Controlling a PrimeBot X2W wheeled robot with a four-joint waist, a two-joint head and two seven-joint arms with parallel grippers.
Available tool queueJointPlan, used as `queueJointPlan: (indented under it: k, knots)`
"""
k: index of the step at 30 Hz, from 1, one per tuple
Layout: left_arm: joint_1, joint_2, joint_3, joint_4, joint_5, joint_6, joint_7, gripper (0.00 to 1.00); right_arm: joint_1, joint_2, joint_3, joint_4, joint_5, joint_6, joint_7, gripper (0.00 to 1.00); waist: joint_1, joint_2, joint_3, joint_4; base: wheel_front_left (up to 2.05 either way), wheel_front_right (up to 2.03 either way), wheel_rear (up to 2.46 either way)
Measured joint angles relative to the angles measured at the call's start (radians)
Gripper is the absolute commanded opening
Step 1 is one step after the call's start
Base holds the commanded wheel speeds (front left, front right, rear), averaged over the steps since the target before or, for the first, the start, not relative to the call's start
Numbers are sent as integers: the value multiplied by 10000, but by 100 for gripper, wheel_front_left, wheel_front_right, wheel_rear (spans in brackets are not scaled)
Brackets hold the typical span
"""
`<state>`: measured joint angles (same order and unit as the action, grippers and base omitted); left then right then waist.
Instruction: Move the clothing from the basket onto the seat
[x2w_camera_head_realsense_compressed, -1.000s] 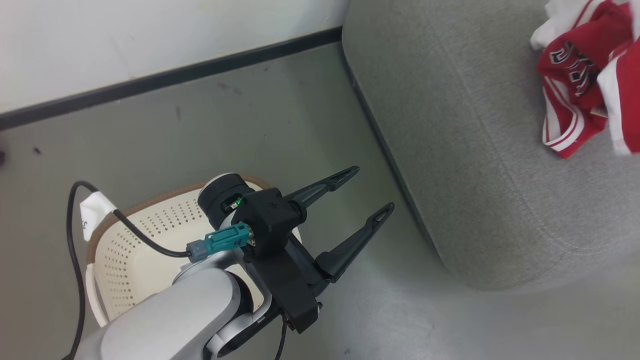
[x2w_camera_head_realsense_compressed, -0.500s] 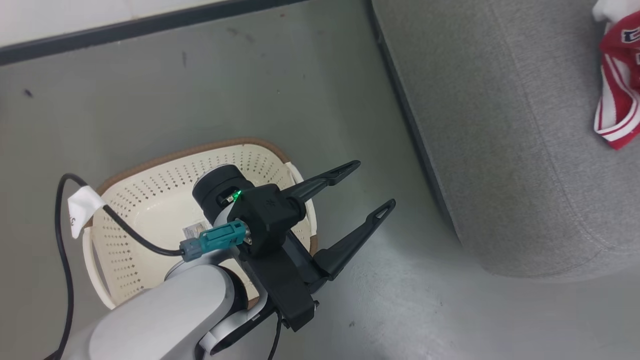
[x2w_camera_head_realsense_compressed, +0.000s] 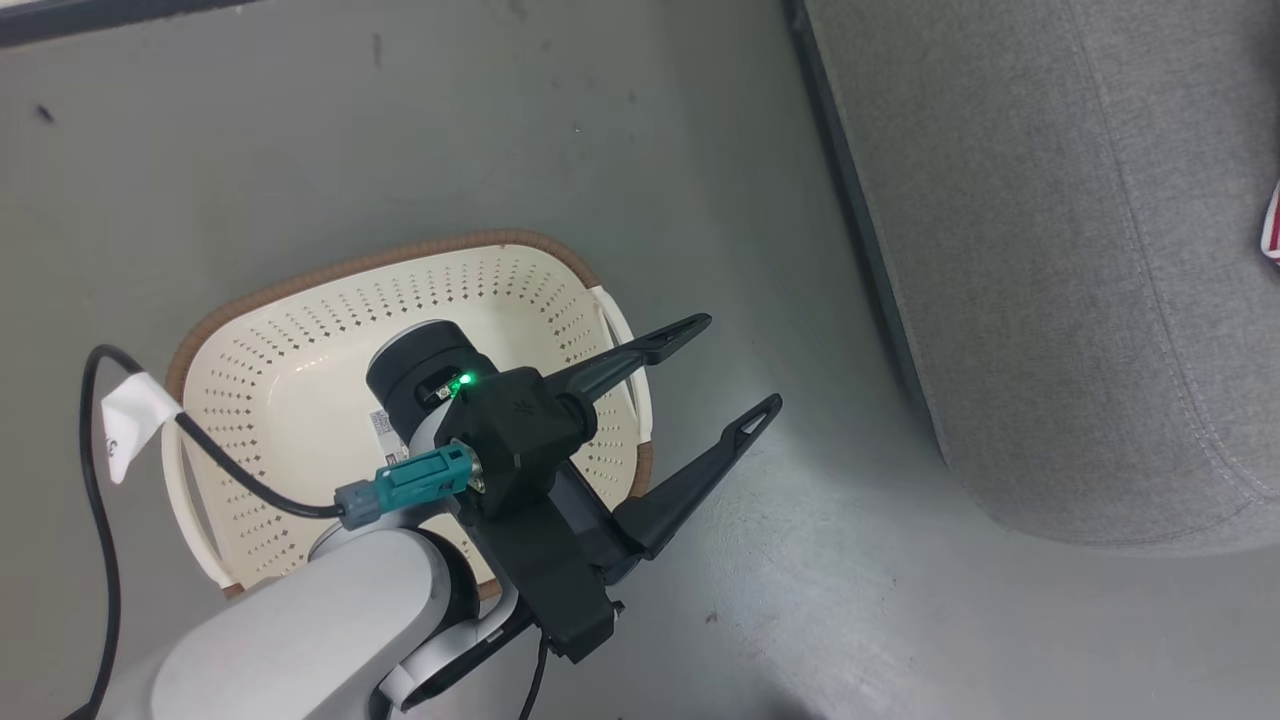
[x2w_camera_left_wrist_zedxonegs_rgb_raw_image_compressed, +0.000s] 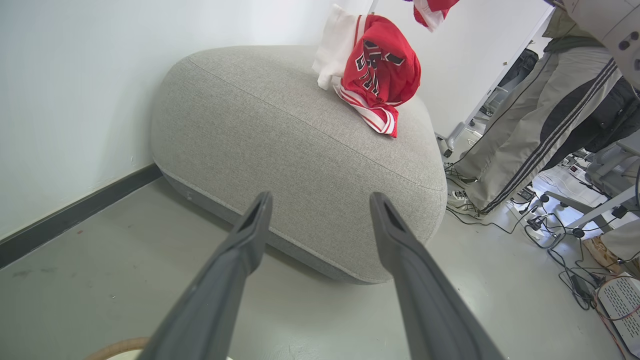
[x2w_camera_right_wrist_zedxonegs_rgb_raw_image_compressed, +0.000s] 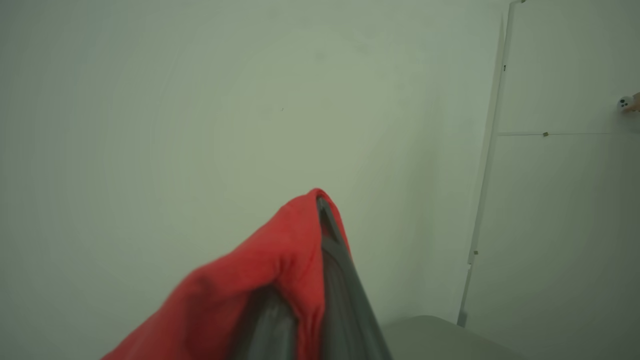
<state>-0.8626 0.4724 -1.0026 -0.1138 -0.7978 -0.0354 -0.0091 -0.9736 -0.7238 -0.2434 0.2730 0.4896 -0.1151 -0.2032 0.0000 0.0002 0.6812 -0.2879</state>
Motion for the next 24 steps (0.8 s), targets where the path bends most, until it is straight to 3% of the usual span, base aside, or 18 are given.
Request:
queueJointPlan:
  k: [5,11,18,24]
  knots:
    - [-1,25,8,-100,0,2,33,100,71,-267,230,276,-748,-8,186,0,0,0,158,112,0,0,0]
    - [-3,123,56,-136,0,2,33,100,322,0,1250,81,-1766,-81,337,0,0,0,326,237,0,0,0]
    - [-3,167,140,-92,-4,2,21,100,316,665,1810,215,-1812,-81,617,0,0,0,317,197,0,0,0]
    - [-12,98,138,-92,-19,2,15,100,363,777,1877,679,-1749,-81,704,0,0,-1,276,168,0,0,0]
